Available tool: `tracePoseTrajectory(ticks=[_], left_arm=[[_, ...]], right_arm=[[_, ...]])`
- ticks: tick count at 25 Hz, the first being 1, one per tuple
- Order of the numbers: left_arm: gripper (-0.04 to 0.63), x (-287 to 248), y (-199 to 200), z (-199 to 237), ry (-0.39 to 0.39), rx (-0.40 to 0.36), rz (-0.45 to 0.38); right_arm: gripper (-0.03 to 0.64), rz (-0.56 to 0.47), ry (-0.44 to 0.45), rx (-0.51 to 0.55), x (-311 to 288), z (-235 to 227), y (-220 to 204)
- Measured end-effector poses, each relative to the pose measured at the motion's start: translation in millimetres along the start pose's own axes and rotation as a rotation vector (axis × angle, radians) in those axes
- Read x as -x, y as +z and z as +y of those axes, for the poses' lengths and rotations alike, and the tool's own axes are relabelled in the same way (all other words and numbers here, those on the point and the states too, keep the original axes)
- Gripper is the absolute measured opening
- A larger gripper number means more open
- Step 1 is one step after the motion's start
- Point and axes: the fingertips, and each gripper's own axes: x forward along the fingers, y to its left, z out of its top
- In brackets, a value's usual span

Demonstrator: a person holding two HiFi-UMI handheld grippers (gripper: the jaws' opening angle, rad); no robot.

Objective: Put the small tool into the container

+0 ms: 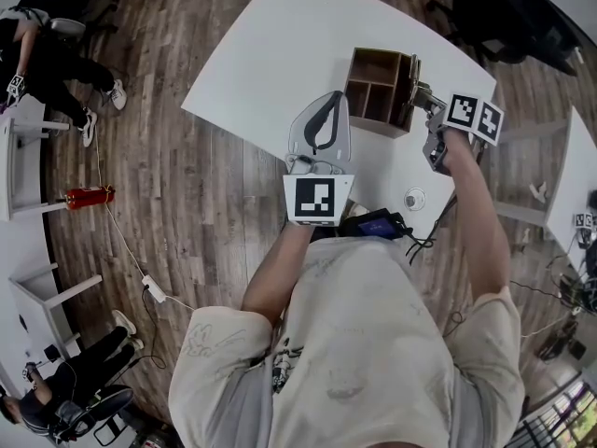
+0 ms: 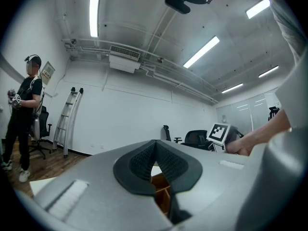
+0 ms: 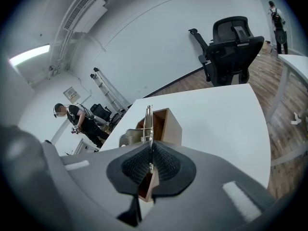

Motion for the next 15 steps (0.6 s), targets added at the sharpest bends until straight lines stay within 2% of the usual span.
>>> tracePoseTrajectory(ticks=[6,12,15], left_arm=[[0.014,0,-3,0,0.002,0.005,0.002],[0.014,0,-2,-5,-0.01,0.018,0.009],[0.014,-1,-3,-5,-0.01,0.024,0.007]], right_arm=[[0.006,0.061,0.008,-0.026,-6,-2,-9],[0.008,0.095,-0.024,0.005,-11,-2,-9],[0.007,0.111,-0.023,-0.023,-13,-2,-10]])
